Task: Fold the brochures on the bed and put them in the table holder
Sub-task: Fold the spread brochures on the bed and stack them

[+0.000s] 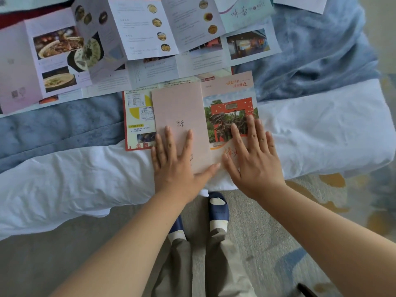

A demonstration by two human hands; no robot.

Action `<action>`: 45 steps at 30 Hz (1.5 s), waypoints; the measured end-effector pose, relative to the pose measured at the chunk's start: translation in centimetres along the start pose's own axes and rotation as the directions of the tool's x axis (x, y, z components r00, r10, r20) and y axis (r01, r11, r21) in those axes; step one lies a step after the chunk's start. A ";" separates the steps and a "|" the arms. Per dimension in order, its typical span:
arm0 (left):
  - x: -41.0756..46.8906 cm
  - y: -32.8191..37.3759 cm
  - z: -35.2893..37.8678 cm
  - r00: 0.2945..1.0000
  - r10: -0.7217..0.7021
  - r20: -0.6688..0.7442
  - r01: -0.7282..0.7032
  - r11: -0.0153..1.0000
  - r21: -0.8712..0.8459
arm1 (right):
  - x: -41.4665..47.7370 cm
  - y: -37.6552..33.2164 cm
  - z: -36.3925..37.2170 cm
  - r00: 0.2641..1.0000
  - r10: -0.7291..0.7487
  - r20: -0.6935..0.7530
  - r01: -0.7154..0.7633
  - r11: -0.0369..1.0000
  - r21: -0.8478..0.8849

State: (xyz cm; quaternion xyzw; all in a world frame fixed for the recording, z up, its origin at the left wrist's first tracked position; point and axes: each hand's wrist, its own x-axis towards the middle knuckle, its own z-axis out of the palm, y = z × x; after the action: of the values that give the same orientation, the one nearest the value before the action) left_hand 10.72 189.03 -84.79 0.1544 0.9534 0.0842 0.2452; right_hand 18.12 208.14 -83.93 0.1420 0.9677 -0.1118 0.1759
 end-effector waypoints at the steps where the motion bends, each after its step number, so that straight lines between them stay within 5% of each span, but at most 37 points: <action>1: -0.3 -0.2 0.2 1.000 0.019 -0.005 -0.019 1.000 0.011 | 0.0 0.1 0.0 1.000 -0.003 0.002 0.003 1.000 0.005; 10: -0.8 -0.3 -0.4 0.993 0.115 0.007 -0.115 0.993 0.039 | 0.0 -0.3 -0.4 0.999 -0.040 0.002 0.040 0.998 0.040; 19: -1.0 -0.3 -1.6 0.996 0.082 -0.035 -0.081 0.996 0.028 | 0.7 -2.5 -1.0 0.985 -0.170 -0.007 0.169 0.981 -0.101; 24: -0.5 -1.0 -1.8 0.992 0.106 0.068 -0.108 0.994 0.027 | 1.2 -3.8 -0.9 0.989 -0.149 -0.003 0.149 0.987 -0.057; 34: 0.2 0.7 -2.1 0.998 -0.066 0.020 0.068 0.947 -0.314 | 2.1 -4.0 -0.6 1.000 -0.007 0.015 0.007 1.000 -0.002; 40: -0.5 0.0 -3.2 0.991 -0.120 -0.062 0.091 0.933 -0.349 | 1.4 -5.7 -1.1 0.990 -0.090 -0.106 0.096 0.994 0.052; 45: -0.7 -2.2 -3.8 0.996 -0.076 0.039 0.084 0.942 -0.325 | 1.4 -6.8 -1.2 0.989 -0.121 -0.084 0.125 0.991 0.044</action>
State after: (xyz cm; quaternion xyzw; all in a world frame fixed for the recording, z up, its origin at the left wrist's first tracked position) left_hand 8.88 186.42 -81.75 0.0739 0.9285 0.2289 0.2828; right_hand 14.35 202.39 -82.27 0.0906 0.9780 -0.1402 0.1255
